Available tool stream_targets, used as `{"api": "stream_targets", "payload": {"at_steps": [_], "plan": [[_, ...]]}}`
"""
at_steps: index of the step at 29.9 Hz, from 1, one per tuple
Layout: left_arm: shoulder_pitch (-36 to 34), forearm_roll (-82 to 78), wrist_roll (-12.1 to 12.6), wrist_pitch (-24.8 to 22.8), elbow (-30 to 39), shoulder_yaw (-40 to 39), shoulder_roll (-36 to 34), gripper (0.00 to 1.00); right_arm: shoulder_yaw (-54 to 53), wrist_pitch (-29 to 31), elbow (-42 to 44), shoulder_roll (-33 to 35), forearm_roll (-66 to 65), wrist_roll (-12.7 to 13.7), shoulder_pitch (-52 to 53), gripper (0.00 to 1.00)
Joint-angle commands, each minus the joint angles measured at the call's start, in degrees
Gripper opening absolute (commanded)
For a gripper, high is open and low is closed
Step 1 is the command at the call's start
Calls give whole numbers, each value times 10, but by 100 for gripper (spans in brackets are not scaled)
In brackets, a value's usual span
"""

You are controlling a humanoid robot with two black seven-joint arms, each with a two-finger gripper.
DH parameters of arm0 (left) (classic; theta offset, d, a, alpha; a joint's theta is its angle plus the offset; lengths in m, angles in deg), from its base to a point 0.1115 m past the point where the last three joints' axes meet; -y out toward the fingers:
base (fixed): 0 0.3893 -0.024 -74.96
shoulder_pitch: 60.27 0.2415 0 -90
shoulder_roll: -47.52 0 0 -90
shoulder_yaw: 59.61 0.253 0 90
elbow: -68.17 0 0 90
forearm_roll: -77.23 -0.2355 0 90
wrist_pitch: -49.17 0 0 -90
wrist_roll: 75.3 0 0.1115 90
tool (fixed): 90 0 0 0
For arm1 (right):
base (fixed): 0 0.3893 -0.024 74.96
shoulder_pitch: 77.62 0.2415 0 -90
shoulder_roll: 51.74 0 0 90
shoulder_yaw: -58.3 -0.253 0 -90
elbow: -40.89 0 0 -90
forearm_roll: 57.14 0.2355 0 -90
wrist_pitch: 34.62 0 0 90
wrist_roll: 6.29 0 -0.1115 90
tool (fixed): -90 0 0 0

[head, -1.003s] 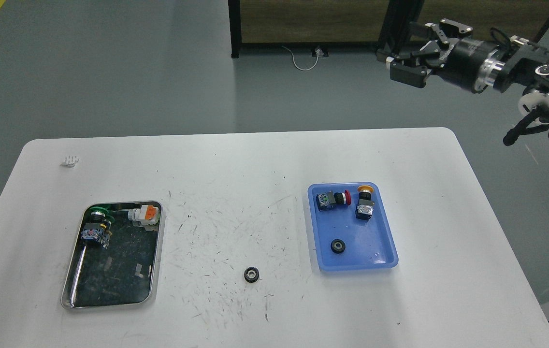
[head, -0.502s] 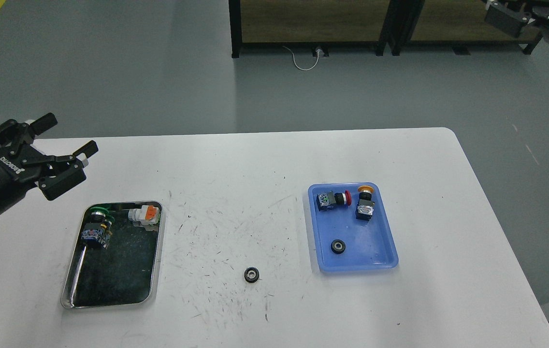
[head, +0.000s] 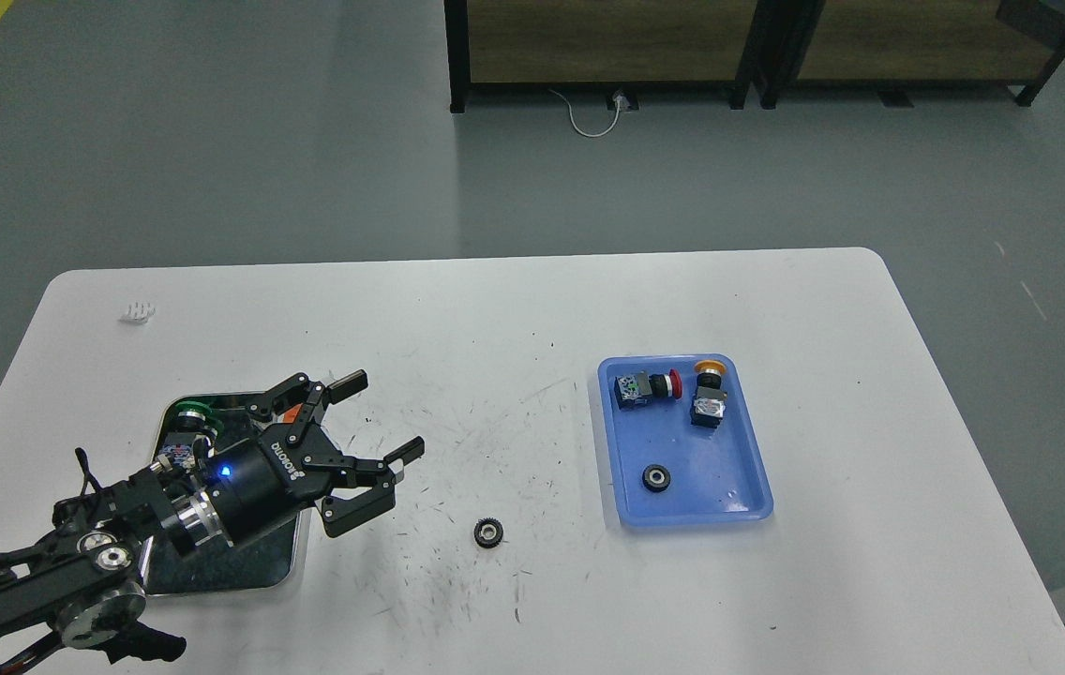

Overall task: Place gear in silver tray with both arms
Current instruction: 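Reach the left gripper from the silver tray toward the gear, then close the left gripper on the black gear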

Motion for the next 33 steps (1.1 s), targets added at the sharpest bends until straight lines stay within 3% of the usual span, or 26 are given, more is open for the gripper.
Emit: {"api": "stream_targets", "payload": {"at_steps": [1,11,27,33], "plan": [[0,-18,2,30,-26,28,48,99,2,0,-1,0,-1,3,0,98],[-2,-46,6,104,-118,104,155,99,13,-4,3,-3,-1,4,0,98],[-2,-43,-5,127,-297,141,282,99,13,-4,4,-6,-6,4,-4,98],[-1,-39,-14,125,-315,142,288,99,14,-4,9,-9,-7,4,-6,98]]}}
